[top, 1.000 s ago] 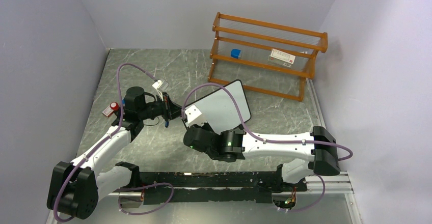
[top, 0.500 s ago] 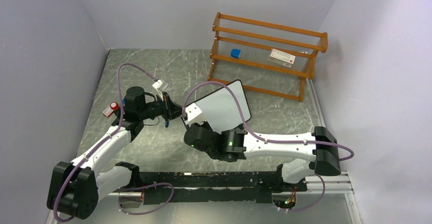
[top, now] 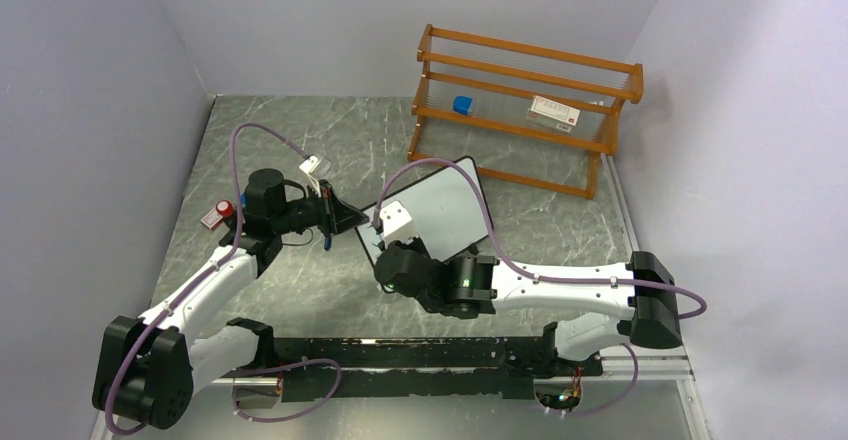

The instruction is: Write a sentence on the whiteboard

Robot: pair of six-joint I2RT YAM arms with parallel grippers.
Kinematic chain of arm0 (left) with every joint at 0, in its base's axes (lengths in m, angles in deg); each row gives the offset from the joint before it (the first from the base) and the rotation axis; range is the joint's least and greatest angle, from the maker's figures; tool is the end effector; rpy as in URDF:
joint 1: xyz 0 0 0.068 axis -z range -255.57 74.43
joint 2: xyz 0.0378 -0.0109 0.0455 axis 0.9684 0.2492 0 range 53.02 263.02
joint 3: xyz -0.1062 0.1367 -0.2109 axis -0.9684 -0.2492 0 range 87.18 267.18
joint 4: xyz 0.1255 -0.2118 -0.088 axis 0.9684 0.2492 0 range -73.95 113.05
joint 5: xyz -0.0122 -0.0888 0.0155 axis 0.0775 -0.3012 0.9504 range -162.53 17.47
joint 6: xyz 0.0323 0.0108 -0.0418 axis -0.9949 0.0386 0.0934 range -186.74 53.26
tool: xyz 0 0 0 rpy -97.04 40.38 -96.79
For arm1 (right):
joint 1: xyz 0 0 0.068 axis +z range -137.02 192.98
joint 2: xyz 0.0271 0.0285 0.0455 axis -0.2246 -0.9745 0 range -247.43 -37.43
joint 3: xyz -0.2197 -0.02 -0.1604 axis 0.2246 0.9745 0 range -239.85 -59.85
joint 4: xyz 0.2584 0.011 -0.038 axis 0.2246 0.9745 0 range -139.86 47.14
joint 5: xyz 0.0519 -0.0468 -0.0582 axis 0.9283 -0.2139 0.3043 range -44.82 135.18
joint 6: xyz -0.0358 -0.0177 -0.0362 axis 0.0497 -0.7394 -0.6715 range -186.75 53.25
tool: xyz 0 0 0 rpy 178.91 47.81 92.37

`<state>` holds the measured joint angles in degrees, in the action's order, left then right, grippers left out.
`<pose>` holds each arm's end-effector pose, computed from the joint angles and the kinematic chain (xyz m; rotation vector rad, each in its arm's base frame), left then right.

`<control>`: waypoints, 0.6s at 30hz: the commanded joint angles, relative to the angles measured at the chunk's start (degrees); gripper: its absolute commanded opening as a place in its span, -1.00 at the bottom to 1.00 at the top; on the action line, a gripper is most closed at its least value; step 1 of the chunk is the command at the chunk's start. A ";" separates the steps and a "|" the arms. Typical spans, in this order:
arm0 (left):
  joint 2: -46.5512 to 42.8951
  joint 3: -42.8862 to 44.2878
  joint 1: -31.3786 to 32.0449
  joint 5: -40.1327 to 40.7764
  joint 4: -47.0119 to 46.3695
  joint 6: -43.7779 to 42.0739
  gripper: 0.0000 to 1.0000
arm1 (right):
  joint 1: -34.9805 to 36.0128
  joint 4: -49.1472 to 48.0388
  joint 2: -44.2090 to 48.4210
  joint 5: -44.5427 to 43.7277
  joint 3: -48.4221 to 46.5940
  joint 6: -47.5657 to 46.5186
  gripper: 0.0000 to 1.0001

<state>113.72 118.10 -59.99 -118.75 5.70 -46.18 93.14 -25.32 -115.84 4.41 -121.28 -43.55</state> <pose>0.2110 -0.0856 0.2413 0.4890 1.9175 -1.1843 0.0734 0.2861 0.2909 -0.6854 1.9925 0.2551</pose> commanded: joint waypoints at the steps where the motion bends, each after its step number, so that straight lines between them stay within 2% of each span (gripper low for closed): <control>1: 1.26 0.28 -0.29 5.52 3.43 -3.36 -0.90 | -0.68 -0.50 0.98 -2.75 1.29 1.84 -1.00; 18: 1.42 0.28 -0.28 5.35 3.34 -3.32 -0.90 | -1.75 -2.81 1.39 -3.94 1.85 1.47 -1.00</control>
<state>113.79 118.21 -59.99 -118.75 5.85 -46.21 91.94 -27.31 -115.18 2.74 -119.88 -42.91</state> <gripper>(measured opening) 0.081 0.158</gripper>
